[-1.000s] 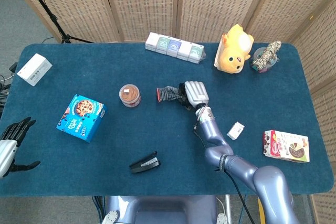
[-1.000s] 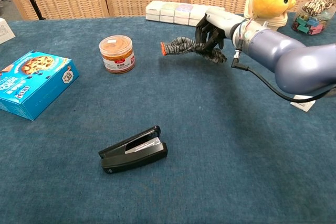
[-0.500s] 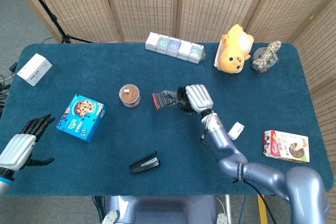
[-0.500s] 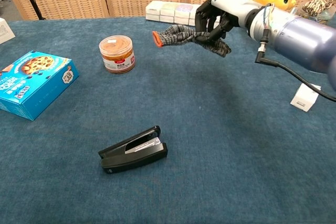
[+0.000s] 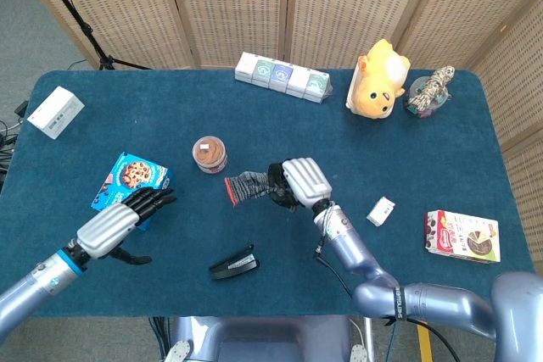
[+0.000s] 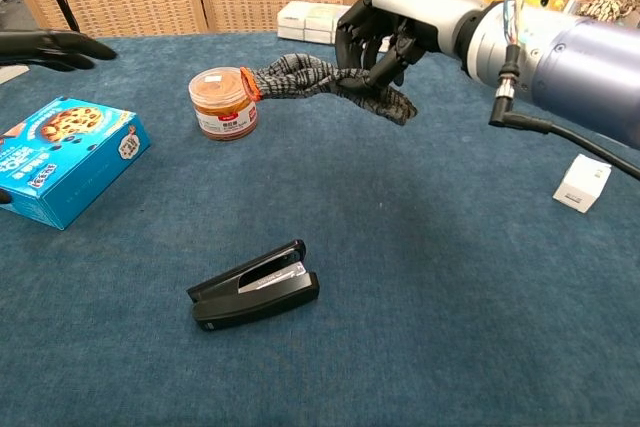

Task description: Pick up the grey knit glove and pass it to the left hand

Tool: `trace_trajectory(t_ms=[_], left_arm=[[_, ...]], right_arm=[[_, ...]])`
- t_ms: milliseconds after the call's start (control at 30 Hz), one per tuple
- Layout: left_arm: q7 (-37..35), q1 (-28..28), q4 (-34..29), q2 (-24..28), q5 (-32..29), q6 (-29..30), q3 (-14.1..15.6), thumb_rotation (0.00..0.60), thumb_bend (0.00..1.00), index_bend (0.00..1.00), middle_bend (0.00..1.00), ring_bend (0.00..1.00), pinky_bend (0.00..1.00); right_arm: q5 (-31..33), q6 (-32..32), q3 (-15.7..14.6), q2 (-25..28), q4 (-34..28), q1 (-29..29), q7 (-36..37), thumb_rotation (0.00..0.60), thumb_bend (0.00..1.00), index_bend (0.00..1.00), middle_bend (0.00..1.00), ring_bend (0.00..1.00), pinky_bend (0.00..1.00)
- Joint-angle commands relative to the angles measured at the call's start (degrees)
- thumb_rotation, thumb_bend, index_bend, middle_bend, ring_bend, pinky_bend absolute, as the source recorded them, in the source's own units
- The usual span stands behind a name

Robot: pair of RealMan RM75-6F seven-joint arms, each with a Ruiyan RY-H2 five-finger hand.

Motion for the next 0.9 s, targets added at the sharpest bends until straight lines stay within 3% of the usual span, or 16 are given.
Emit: trace_trajectory(t_ms=[33,300,900], left_arm=[[-2.37,-3.85,-0.32,-1.09,1.01,-3.64,0.21,0.6,0.0,0.0,0.0,0.0,0.0],[-0.03,-8.4,-2.65,-1.24,-1.12,-7.34,-0.95,0.6,0.0,0.0,0.0,0.0,0.0],[18.41,-12.66,-7.15,-2.36,-10.17,-12.96,-4.18,0.6,0.0,0.01,0.0,0.0,0.0]], right_arm=[[1.96,0.91,0.99,-0.29,-1.61,0.8,-1.94,0.6,0.44,0.59,0.58,0.5,0.61],[8.62,0.8,2.69,0.18,-4.67,1.5,-3.24,0.6,0.44,0.59,0.58,0.5,0.61],[18.79,-3.08,4.8,4.66,-10.37,1.53,1.95,0.6,0.45,0.59,0.58,0.5,0.61]])
